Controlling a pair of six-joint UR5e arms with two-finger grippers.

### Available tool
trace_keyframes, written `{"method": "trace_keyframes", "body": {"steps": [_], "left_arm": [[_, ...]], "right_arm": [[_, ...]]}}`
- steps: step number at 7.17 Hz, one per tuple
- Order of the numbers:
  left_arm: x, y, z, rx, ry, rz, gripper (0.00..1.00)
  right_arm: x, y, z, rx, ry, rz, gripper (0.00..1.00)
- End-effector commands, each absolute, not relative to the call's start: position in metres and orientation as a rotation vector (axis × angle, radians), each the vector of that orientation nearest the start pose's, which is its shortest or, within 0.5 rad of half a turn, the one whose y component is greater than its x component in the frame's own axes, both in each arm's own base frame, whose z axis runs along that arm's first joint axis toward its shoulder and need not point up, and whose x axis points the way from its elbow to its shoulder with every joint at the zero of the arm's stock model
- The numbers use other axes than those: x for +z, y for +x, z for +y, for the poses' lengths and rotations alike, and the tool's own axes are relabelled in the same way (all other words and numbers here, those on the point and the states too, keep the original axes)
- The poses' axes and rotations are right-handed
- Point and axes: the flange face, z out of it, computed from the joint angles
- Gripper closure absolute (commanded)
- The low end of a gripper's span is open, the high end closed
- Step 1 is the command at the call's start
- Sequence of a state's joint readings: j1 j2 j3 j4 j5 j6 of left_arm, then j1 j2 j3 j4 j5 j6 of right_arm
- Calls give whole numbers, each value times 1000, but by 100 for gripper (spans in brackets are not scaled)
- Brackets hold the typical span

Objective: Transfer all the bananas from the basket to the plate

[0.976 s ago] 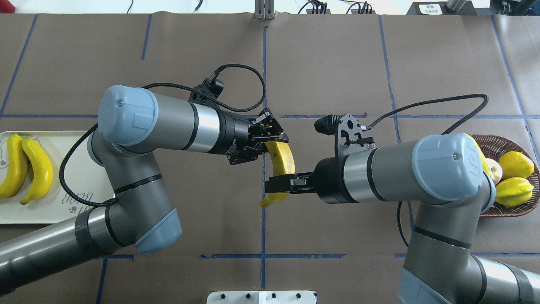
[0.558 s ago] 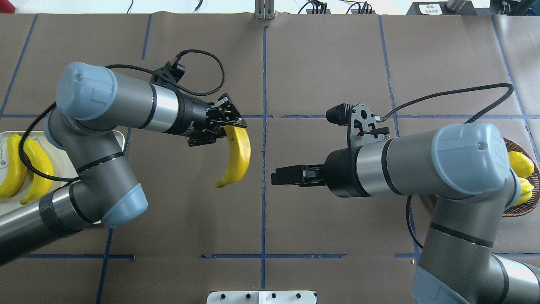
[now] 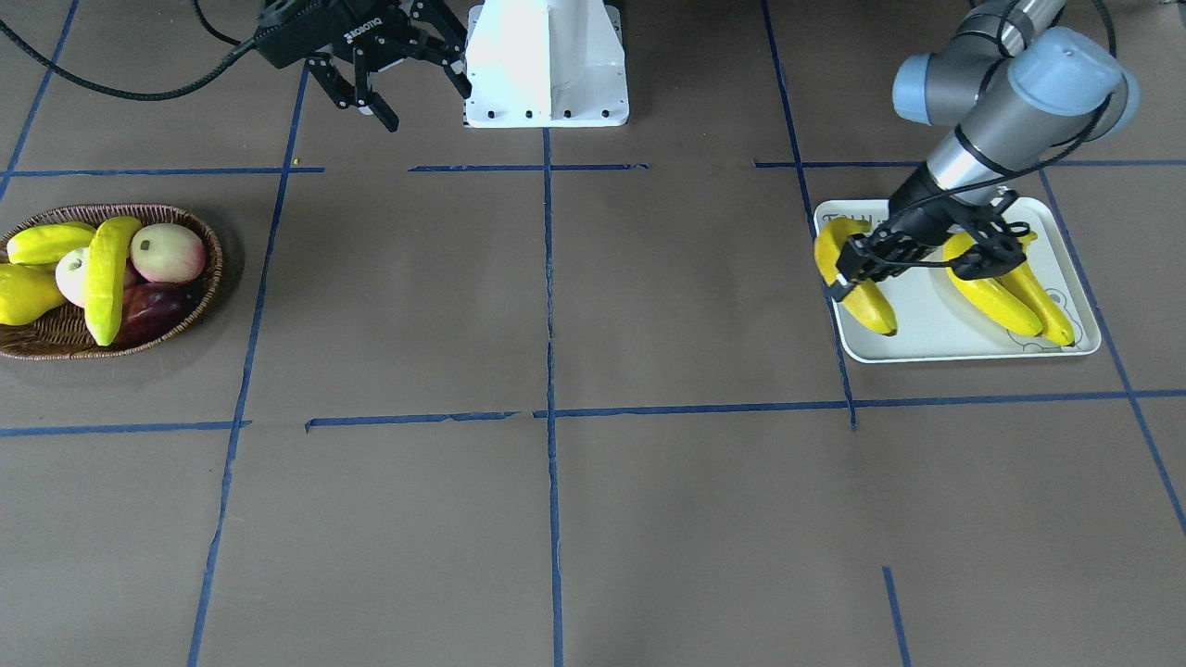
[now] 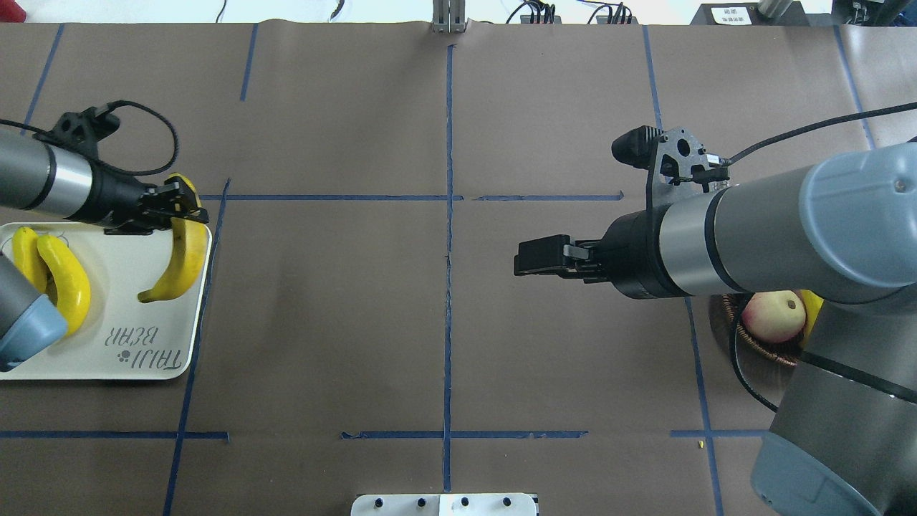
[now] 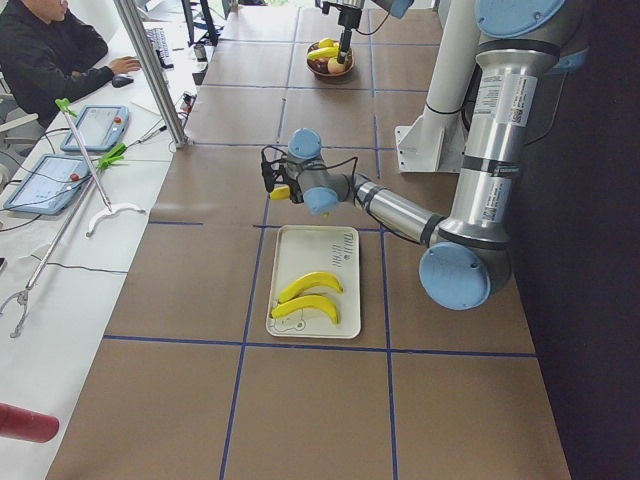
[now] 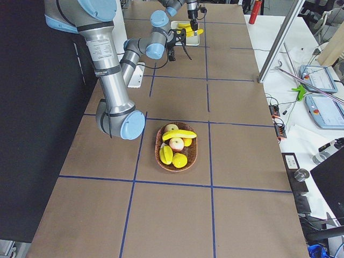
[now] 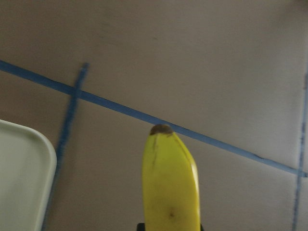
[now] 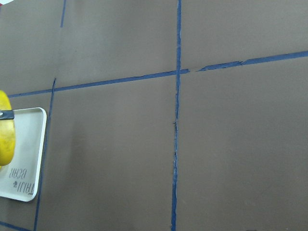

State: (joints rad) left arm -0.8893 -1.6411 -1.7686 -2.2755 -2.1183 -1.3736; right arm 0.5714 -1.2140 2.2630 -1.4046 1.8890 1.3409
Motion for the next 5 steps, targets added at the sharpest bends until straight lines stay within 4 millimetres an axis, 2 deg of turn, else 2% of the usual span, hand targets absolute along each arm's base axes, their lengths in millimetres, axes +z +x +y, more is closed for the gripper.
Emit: {"method": "trace_keyframes", "body": {"steps": [1,3,4,5], "left_arm": [[531,241,-446,-383,106,900,100],[546,238,-441,-404,122,856,100],[545,239,-440,-411,121,858,100],[546,251,-434,-390,106,853,100]], "right_arm": [[166,-335,-349,128,223,-1185,0],[168,-337,-352,132,222,-1178,0],[169,-338,-352,133,221,-1175,0],[171,-337,-353,135,220,-1172,0]]}}
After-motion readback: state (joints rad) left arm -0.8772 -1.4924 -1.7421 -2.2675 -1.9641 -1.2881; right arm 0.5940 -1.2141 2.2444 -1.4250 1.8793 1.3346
